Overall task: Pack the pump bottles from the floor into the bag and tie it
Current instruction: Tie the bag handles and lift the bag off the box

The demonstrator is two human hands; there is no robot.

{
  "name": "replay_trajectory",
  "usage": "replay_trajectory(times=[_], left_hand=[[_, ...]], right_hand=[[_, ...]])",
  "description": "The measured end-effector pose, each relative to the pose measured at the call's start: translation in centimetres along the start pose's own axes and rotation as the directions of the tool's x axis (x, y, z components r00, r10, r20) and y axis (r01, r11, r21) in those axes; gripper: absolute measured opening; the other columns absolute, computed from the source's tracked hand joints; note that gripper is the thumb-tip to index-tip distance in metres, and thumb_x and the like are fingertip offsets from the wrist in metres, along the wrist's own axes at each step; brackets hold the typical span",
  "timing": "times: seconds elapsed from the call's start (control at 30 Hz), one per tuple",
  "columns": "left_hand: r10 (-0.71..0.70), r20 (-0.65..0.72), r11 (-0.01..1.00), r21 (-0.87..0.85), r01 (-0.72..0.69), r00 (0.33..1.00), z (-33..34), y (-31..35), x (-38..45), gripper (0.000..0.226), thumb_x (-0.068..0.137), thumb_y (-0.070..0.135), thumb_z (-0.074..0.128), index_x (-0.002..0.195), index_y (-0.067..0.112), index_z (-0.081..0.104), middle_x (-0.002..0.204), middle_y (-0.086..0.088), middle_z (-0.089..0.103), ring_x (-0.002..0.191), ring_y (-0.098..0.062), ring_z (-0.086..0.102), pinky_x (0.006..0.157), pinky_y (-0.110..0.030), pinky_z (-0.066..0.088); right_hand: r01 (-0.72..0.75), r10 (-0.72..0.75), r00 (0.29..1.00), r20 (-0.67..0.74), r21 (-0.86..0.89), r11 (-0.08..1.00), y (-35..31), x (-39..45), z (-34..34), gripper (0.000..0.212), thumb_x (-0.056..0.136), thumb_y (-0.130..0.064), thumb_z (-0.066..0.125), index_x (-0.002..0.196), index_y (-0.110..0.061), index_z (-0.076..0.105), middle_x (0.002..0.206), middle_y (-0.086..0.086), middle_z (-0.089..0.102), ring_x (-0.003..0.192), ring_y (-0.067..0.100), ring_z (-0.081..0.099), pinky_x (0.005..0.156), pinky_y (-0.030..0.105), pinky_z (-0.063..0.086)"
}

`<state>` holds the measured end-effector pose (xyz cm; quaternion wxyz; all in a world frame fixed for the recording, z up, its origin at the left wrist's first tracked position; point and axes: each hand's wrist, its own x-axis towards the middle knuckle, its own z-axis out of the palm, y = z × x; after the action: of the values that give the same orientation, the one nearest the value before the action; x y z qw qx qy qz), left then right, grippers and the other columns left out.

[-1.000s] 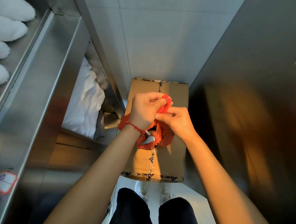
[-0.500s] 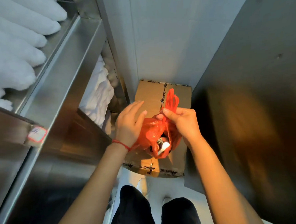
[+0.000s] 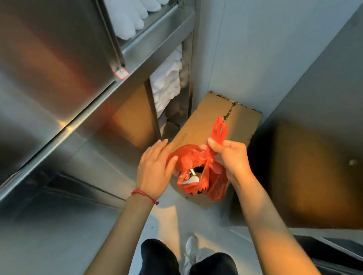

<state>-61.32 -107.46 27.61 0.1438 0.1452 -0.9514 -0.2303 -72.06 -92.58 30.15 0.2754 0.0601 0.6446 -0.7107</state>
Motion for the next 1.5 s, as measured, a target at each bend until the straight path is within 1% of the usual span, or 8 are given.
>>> replay_trajectory(times=[0.27, 0.53, 0.7, 0.83, 0.93, 1.03, 1.27, 1.5], left_hand=[[-0.118, -0.056, 0.992, 0.044, 0.120, 0.991, -3.6, -2.2, -10.6, 0.038, 0.083, 0.022, 0.054, 0.117, 0.003, 0.057, 0.123, -0.020, 0.059, 0.117, -0.037, 0.052, 0.099, -0.053, 0.039], [-0.214, -0.146, 0.961, 0.147, 0.235, 0.966, -8.2, -4.5, -23.0, 0.036, 0.078, 0.023, 0.057, 0.109, 0.004, 0.061, 0.111, -0.019, 0.066, 0.103, -0.035, 0.062, 0.084, -0.050, 0.049], [-0.355, -0.233, 0.903, 0.163, 0.397, 0.905, -10.2, -4.3, -30.2, 0.037, 0.078, 0.023, 0.056, 0.109, 0.004, 0.060, 0.111, -0.019, 0.066, 0.102, -0.037, 0.062, 0.082, -0.051, 0.049], [-0.457, -0.314, 0.826, 0.197, 0.528, 0.832, -11.4, -3.3, -35.7, 0.044, 0.084, 0.033, 0.040, 0.109, 0.004, 0.061, 0.111, -0.019, 0.066, 0.102, -0.036, 0.063, 0.081, -0.051, 0.050], [-0.542, -0.387, 0.740, 0.202, 0.642, 0.746, -11.8, -2.0, -40.2, 0.044, 0.083, 0.032, 0.039, 0.109, 0.004, 0.061, 0.110, -0.018, 0.067, 0.100, -0.034, 0.063, 0.080, -0.050, 0.051], [-0.628, -0.469, 0.635, 0.153, 0.757, 0.621, -11.7, -0.7, -44.8, 0.037, 0.080, 0.025, 0.053, 0.108, 0.003, 0.061, 0.109, -0.019, 0.067, 0.099, -0.034, 0.064, 0.081, -0.050, 0.051], [-0.721, -0.602, 0.388, 0.058, 0.920, 0.342, -11.9, 2.7, -55.6, 0.038, 0.077, 0.021, 0.061, 0.109, 0.002, 0.061, 0.111, -0.021, 0.066, 0.102, -0.037, 0.062, 0.083, -0.051, 0.050], [-0.726, -0.685, 0.151, -0.069, 0.986, 0.064, -13.1, 5.2, -67.5, 0.042, 0.074, 0.015, 0.072, 0.112, 0.003, 0.060, 0.115, -0.020, 0.064, 0.107, -0.038, 0.059, 0.086, -0.053, 0.049]], right_hand=[[-0.028, 0.033, 0.997, 0.074, -0.060, 0.998, 4.1, -7.4, 2.4, 0.019, 0.078, -0.010, 0.069, 0.059, -0.011, 0.072, 0.061, 0.004, 0.073, 0.059, 0.015, 0.069, 0.060, 0.024, 0.057], [-0.017, 0.048, 0.984, 0.170, -0.177, 0.984, 8.9, -15.7, 6.6, 0.018, 0.078, -0.017, 0.070, 0.061, -0.015, 0.075, 0.064, 0.002, 0.074, 0.070, 0.023, 0.062, 0.081, 0.041, 0.050], [-0.022, 0.082, 0.954, 0.287, -0.208, 0.978, 11.3, -20.1, 9.5, 0.019, 0.079, -0.013, 0.069, 0.060, -0.011, 0.074, 0.062, 0.005, 0.073, 0.080, 0.031, 0.052, 0.078, 0.045, 0.043], [-0.011, 0.144, 0.895, 0.422, -0.302, 0.953, 13.6, -23.5, 11.6, 0.021, 0.079, -0.012, 0.068, 0.059, -0.013, 0.073, 0.066, 0.007, 0.073, 0.078, 0.029, 0.062, 0.084, 0.047, 0.048], [0.053, 0.165, 0.819, 0.550, -0.358, 0.932, 15.5, -26.2, 13.0, 0.027, 0.080, -0.011, 0.067, 0.055, -0.020, 0.074, 0.058, -0.002, 0.072, 0.064, 0.022, 0.060, 0.070, 0.036, 0.048], [0.040, 0.240, 0.740, 0.629, -0.397, 0.917, 17.5, -29.3, 14.3, 0.026, 0.080, -0.011, 0.067, 0.057, -0.018, 0.074, 0.056, -0.001, 0.071, 0.072, 0.024, 0.048, 0.064, 0.031, 0.040], [0.103, 0.376, 0.519, 0.768, -0.492, 0.864, 22.1, -37.4, 16.9, 0.024, 0.080, -0.011, 0.067, 0.057, -0.014, 0.073, 0.061, 0.001, 0.073, 0.075, 0.026, 0.044, 0.060, 0.030, 0.039], [0.233, 0.515, 0.299, 0.804, -0.585, 0.777, 28.0, -48.7, 19.3, 0.025, 0.081, -0.015, 0.067, 0.059, -0.021, 0.075, 0.065, 0.004, 0.074, 0.079, 0.026, 0.046, 0.069, 0.034, 0.040]])
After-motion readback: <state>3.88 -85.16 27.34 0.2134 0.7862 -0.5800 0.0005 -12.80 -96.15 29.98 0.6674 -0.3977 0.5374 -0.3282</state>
